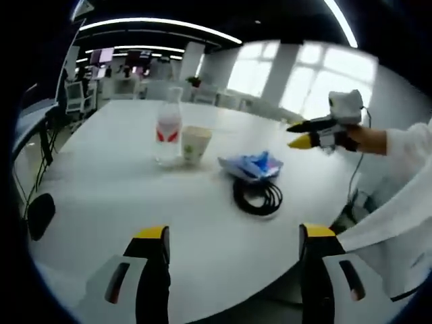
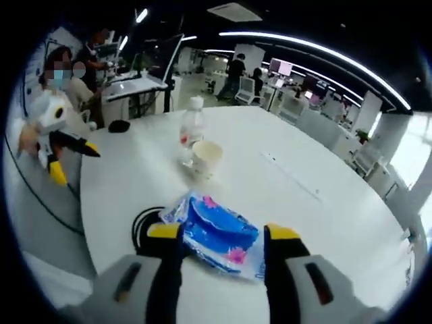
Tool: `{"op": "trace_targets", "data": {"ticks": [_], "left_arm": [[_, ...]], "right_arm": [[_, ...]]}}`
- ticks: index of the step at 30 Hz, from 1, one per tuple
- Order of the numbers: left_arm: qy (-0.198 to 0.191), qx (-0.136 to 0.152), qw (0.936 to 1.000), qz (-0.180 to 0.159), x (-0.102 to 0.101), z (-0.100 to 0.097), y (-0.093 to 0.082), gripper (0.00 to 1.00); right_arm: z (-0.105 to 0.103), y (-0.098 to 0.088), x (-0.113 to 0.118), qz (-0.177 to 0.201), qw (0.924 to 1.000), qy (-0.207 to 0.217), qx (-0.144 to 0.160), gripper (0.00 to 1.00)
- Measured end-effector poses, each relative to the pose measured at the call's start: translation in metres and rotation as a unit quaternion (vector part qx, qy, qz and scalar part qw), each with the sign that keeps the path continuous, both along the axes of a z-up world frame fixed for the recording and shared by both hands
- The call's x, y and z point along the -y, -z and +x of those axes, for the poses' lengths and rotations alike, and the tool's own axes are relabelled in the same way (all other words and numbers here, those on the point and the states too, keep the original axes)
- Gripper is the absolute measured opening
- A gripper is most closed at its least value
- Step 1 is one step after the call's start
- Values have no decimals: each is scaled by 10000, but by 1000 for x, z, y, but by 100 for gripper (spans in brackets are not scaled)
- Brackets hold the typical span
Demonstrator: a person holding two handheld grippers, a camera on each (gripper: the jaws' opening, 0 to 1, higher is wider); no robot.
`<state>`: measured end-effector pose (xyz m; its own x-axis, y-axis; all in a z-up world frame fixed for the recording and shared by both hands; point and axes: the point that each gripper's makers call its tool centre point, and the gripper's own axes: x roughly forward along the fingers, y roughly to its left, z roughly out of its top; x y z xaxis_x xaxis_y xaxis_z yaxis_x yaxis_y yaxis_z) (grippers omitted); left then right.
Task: Arrange the tabletop items into an orderly group along one side of the table until the central work area is clear of visible clutter.
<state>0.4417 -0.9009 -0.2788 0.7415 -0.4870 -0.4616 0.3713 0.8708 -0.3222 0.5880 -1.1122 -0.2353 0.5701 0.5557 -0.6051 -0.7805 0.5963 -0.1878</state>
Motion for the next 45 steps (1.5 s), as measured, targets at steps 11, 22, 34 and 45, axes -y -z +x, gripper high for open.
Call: {"op": "trace_targets", "data": {"ticks": [11,22,34,45], "left_arm": [[351,-9,9992,204,6,17,-13,72],[469,49,9987,217,24,47,-25,69],[209,155,9986,459,89,100,-31,64],[158,-151,9954,938,133,122,-12,53]], "right_arm": [[-14,-4,19,-30,9993,385,-17,44],[-16,5,33,108,9979,605,-182,40],[11,35,50,483,9958,281,-729,35],[29,61,45,713,9895,-2,-1259,28]]}}
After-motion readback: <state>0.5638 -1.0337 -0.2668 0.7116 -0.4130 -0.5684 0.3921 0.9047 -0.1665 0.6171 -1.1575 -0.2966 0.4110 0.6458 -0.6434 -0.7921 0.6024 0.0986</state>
